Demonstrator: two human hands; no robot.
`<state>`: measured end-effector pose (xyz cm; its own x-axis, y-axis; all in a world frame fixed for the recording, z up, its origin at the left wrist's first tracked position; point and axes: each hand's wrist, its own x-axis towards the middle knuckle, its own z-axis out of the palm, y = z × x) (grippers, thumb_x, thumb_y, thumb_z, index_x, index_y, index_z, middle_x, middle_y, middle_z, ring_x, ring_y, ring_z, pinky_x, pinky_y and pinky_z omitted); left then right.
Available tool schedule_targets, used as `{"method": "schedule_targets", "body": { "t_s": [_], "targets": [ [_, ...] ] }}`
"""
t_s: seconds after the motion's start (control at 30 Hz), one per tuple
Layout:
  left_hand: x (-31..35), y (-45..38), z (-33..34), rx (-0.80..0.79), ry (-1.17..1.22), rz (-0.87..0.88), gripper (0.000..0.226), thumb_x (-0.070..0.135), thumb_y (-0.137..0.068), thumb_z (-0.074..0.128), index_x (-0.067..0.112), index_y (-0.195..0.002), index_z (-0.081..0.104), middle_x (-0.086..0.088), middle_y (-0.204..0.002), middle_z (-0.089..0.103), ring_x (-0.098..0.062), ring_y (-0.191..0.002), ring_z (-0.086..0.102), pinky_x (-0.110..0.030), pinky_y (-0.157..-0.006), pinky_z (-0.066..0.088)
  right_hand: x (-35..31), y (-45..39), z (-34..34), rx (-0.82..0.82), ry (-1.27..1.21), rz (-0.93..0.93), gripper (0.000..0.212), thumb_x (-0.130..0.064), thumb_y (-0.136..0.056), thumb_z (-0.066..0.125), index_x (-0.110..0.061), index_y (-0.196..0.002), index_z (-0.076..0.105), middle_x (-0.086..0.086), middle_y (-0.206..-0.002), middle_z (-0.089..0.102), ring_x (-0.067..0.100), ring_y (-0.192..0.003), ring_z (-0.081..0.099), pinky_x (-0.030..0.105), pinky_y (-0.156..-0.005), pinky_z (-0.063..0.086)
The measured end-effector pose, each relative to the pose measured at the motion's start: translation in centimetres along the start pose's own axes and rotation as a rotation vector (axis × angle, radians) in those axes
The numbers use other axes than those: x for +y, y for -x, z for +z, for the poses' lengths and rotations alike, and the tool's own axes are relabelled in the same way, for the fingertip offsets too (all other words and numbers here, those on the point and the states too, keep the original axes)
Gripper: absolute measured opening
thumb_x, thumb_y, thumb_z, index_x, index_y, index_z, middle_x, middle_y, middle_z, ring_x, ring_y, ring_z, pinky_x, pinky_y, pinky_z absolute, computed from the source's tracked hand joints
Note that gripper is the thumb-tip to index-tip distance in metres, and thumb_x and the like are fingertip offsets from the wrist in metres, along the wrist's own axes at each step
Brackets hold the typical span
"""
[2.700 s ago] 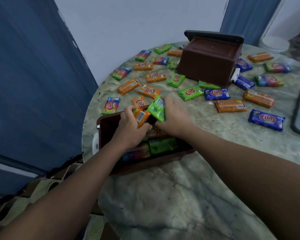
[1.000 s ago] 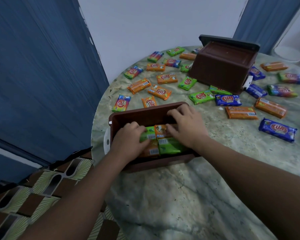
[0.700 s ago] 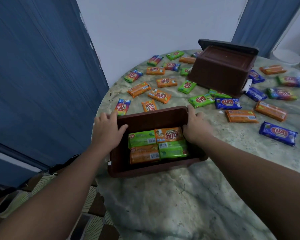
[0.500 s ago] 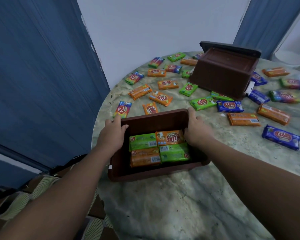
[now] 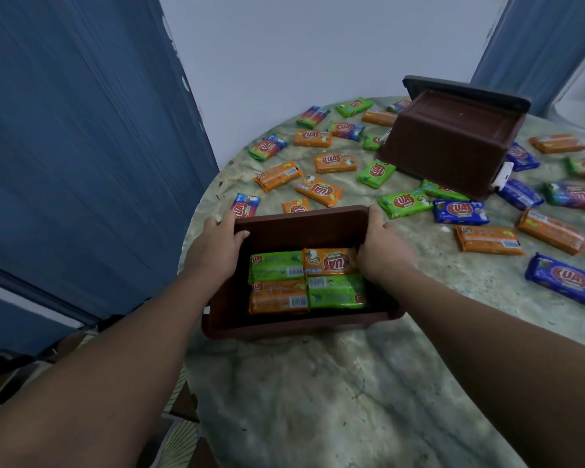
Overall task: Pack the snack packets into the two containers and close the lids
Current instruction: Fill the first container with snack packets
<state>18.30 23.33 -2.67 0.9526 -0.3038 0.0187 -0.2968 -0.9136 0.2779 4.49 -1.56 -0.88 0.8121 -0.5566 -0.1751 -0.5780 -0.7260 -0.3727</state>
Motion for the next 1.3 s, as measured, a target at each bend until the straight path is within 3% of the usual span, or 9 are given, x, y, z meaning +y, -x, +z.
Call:
{"method": "schedule_targets", "body": {
  "t_s": [0.13,0.23,0.4,0.5,0.6,0.7,0.87,1.03,1.3],
  "targets": [
    [0.5,0.7,-0.4,-0.028,-0.09,-0.029,0.047,0.044,-0.104,0.046,0.026,-0.145,0.03,-0.013,-0.13,0.046,-0.036,-0.103,0.058,-0.04,-0.071,0.046,-0.2,0.1,-0.3,-0.009,0.007,0.013,0.076,-0.035,-0.096,0.056,-0.02,-0.157,0.012,0.021,-0.146,0.04,0.041,-0.131,0.043,0.053,-0.1,0.044],
    [1.2,0.1,-1.3,-0.183,-0.244,-0.06,0.068,0.027,-0.098,0.056,0.033,-0.152,0.014,-0.016,-0.138,0.038,-0.037,-0.117,0.051,-0.046,-0.082,0.045,-1.7,-0.5,-1.2,0.067,-0.049,0.058,0.059,-0.051,-0.1,0.04,-0.017,-0.149,0.034,0.02,-0.151,0.03,0.042,-0.139,0.027,0.054,-0.112,0.028],
    [3.7,-4.9,-4.5,-0.437,-0.266,-0.089,0.064,0.042,-0.099,0.042,0.018,-0.156,0.027,-0.021,-0.16,0.026,-0.041,-0.145,0.026,-0.049,-0.117,0.028,-6.2,-3.3,-2.1,0.198,-0.099,-0.074,0.057,-0.057,-0.099,0.042,-0.019,-0.142,0.047,0.019,-0.144,0.04,0.04,-0.135,0.034,0.051,-0.111,0.029],
    [4.8,-7.9,-5.5,-0.332,-0.07,-0.07,0.06,0.036,-0.097,0.042,0.011,-0.151,0.033,-0.022,-0.15,0.043,-0.04,-0.137,0.04,-0.045,-0.112,0.036,-8.4,-5.7,-1.6,0.082,-0.154,-0.161,0.055,-0.054,-0.099,0.049,-0.018,-0.14,0.049,0.016,-0.138,0.052,0.036,-0.129,0.045,0.047,-0.106,0.039],
    [4.4,-10.0,-5.3,-0.265,0.021,-0.042,0.035,0.022,-0.094,0.046,0.008,-0.126,0.052,-0.014,-0.113,0.06,-0.033,-0.107,0.058,-0.036,-0.08,0.05,-9.8,-8.1,-0.7,0.015,-0.154,-0.15,0.045,-0.051,-0.097,0.056,-0.018,-0.128,0.057,0.01,-0.123,0.065,0.031,-0.114,0.059,0.04,-0.09,0.049],
    [2.6,-12.0,-3.8,-0.318,0.063,-0.065,0.023,0.018,-0.092,0.055,0.006,-0.11,0.063,-0.02,-0.107,0.066,-0.033,-0.096,0.064,-0.03,-0.06,0.042,-10.4,-9.6,0.2,-0.026,-0.127,-0.123,0.039,-0.045,-0.093,0.063,-0.018,-0.121,0.059,0.01,-0.118,0.067,0.03,-0.109,0.06,0.035,-0.077,0.043],
    [-0.6,-14.9,-0.6,-0.35,0.058,-0.174,0.037,0.038,-0.085,0.071,0.013,-0.109,0.058,-0.011,-0.108,0.066,-0.029,-0.095,0.063,-0.033,-0.082,0.054,-11.8,-11.4,1.1,-0.1,-0.102,-0.098,0.049,-0.042,-0.091,0.069,-0.015,-0.129,0.054,0.01,-0.122,0.063,0.03,-0.112,0.058,0.032,-0.075,0.036],
    [-1.2,-15.7,1.1,-0.393,0.091,-0.245,0.053,0.042,-0.076,0.08,0.01,-0.112,0.058,-0.008,-0.099,0.065,-0.027,-0.09,0.064,-0.03,-0.063,0.044,-13.2,-12.9,2.0,-0.201,-0.032,-0.076,0.069,-0.047,-0.086,0.076,-0.015,-0.14,0.048,0.01,-0.131,0.06,0.03,-0.119,0.057,0.034,-0.083,0.046],
    [-2.0,-16.7,3.6,-0.41,0.153,-0.274,0.086,0.06,-0.049,0.091,0.021,-0.118,0.056,-0.005,-0.112,0.065,-0.028,-0.101,0.062,-0.037,-0.083,0.052,-13.8,-13.7,3.6,-0.306,0.029,0.043,0.1,-0.053,-0.082,0.078,-0.005,-0.153,0.027,0.019,-0.145,0.051,0.037,-0.133,0.05,0.043,-0.099,0.047]
  ]
}}
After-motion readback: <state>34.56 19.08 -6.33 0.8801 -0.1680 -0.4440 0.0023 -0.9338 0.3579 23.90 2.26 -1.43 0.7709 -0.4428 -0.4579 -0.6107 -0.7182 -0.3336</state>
